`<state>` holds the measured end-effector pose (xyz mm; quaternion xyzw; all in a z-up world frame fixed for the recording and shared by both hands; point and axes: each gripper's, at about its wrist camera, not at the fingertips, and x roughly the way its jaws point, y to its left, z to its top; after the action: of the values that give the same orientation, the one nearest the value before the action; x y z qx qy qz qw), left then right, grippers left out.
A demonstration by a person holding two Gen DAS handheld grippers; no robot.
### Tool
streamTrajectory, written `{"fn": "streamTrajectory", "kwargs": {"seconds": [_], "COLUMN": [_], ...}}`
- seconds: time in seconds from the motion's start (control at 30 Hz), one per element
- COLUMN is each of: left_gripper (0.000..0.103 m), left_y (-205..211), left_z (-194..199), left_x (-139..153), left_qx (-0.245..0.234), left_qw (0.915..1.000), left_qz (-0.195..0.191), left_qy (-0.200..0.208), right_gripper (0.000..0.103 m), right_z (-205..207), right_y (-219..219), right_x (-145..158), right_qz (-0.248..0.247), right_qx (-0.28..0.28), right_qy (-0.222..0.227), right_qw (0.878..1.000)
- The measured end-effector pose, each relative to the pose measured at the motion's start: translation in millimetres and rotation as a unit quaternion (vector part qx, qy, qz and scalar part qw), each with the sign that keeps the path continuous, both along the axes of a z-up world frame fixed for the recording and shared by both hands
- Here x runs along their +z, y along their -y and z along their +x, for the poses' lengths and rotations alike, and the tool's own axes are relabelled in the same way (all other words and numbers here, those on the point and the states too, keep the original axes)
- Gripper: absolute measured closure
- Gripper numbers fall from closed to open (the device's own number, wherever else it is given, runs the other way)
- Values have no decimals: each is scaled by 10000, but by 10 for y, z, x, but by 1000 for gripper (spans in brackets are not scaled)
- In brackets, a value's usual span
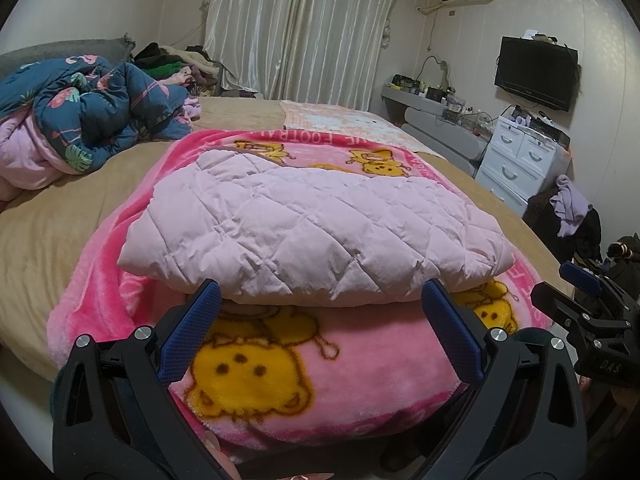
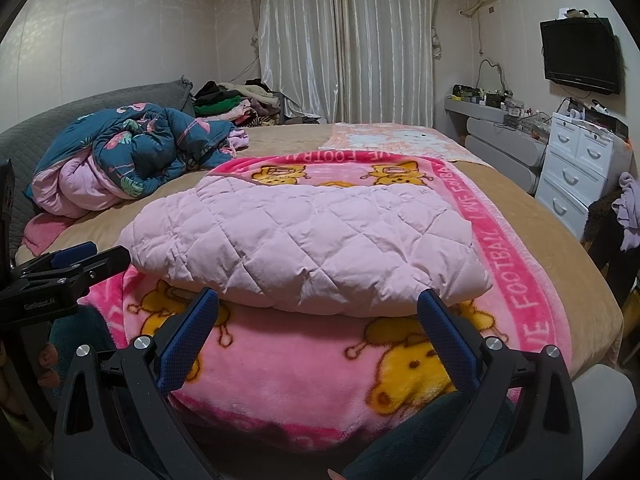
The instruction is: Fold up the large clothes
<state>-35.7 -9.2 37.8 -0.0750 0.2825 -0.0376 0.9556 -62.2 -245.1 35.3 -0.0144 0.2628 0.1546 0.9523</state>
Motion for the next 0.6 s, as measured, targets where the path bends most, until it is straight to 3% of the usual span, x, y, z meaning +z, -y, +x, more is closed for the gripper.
{"fn": "streamTrajectory", "kwargs": {"seconds": [0.6], "left_gripper": [9], "left_y": [-4], "left_z": [-6], "left_x": [3], "left_qx": [-9], "left_qw": [10000], "left_qz": [-3], "left_qy": [5], "right_gripper": [4], "right_z": [-2], "right_y": [3], "right_x": [0], "right_qz": [1], "right_qx": [-1], "right_qy": [-4], "right_qw": [10000]}}
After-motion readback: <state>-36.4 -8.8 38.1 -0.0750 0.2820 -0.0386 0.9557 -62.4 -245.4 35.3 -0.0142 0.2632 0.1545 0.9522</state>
